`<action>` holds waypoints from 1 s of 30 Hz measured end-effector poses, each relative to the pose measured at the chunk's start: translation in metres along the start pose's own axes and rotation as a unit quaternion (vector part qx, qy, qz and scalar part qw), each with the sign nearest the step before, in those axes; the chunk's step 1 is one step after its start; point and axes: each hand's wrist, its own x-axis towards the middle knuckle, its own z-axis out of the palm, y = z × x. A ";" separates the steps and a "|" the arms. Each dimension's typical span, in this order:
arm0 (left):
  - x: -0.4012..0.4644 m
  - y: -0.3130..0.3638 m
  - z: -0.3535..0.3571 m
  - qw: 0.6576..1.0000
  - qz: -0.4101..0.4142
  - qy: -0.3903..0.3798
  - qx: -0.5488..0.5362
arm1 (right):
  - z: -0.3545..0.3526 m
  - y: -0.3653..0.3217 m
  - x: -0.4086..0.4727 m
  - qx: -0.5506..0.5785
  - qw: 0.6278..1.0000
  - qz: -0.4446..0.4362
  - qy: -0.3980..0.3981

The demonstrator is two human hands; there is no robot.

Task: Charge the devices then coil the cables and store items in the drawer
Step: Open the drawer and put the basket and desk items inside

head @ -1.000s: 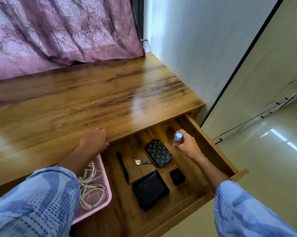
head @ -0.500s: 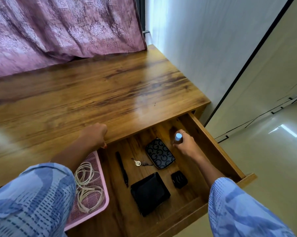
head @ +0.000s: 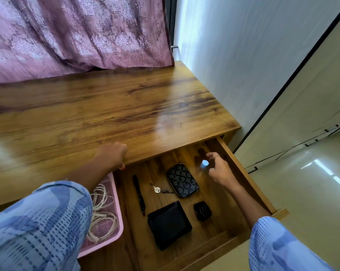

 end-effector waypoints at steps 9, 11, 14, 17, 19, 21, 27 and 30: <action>-0.027 -0.044 0.033 0.997 0.011 -0.008 -0.072 | 0.030 -0.116 -0.011 -0.130 0.974 -0.183 0.009; -0.040 -0.074 0.037 0.996 -0.016 -0.013 -0.091 | 0.054 -0.144 -0.014 -0.147 0.967 -0.208 -0.018; -0.061 -0.126 0.039 0.990 -0.065 -0.012 -0.124 | 0.096 -0.185 -0.016 -0.171 0.954 -0.242 -0.050; -0.087 -0.194 0.044 0.980 -0.139 -0.017 -0.141 | 0.154 -0.239 -0.017 -0.208 0.936 -0.275 -0.075; -0.098 -0.222 0.045 0.974 -0.166 -0.016 -0.154 | 0.182 -0.267 -0.021 -0.223 0.930 -0.280 -0.081; -0.113 -0.262 0.048 0.970 -0.184 -0.013 -0.159 | 0.224 -0.303 -0.024 -0.223 0.923 -0.299 -0.095; -0.133 -0.355 0.059 0.953 -0.223 0.006 -0.205 | 0.346 -0.398 -0.036 -0.263 0.881 -0.366 -0.147; -0.134 -0.388 0.065 0.949 -0.217 0.003 -0.231 | 0.403 -0.450 -0.041 -0.289 0.854 -0.398 -0.168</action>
